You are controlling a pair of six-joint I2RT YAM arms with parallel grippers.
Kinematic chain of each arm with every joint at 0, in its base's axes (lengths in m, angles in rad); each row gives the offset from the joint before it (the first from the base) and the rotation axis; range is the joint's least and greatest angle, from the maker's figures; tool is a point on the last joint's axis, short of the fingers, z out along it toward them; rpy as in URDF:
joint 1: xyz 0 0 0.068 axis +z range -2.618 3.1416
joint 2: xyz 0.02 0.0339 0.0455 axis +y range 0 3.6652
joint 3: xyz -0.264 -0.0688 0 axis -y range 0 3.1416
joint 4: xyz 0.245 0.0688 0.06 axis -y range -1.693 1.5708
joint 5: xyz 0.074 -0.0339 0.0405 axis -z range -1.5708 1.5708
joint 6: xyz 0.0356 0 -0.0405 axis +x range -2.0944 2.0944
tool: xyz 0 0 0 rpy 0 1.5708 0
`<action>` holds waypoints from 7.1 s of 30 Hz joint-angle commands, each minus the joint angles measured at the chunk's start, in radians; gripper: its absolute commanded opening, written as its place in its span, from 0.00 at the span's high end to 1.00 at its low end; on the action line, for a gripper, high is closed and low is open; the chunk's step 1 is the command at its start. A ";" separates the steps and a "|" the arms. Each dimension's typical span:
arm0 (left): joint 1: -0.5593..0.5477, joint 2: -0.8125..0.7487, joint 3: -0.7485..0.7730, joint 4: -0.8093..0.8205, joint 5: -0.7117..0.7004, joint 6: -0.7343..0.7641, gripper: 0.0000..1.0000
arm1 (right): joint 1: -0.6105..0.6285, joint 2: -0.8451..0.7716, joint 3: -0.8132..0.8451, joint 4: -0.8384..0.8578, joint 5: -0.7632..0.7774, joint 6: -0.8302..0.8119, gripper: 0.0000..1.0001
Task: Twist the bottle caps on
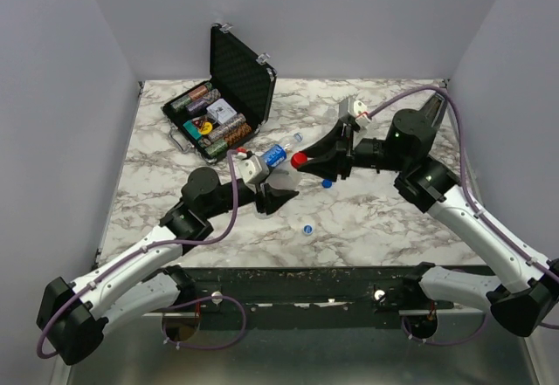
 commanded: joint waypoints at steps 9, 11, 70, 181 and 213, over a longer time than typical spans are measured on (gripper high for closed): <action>-0.107 -0.137 -0.028 -0.081 -0.794 0.256 0.50 | 0.291 0.129 0.007 -0.175 1.019 0.475 0.80; -0.152 -0.129 -0.033 -0.075 -0.877 0.310 0.50 | 0.307 0.136 0.001 -0.139 1.036 0.518 0.79; -0.048 -0.023 0.009 -0.001 -0.168 0.081 0.50 | 0.069 -0.008 -0.051 -0.020 0.184 0.080 0.99; 0.014 -0.098 0.224 -0.248 -0.919 -0.111 0.85 | 0.337 0.232 -0.504 0.792 0.730 0.133 0.13; 0.758 0.264 -0.109 0.521 -0.939 0.061 0.94 | 0.336 0.084 -0.671 0.844 1.010 0.041 0.00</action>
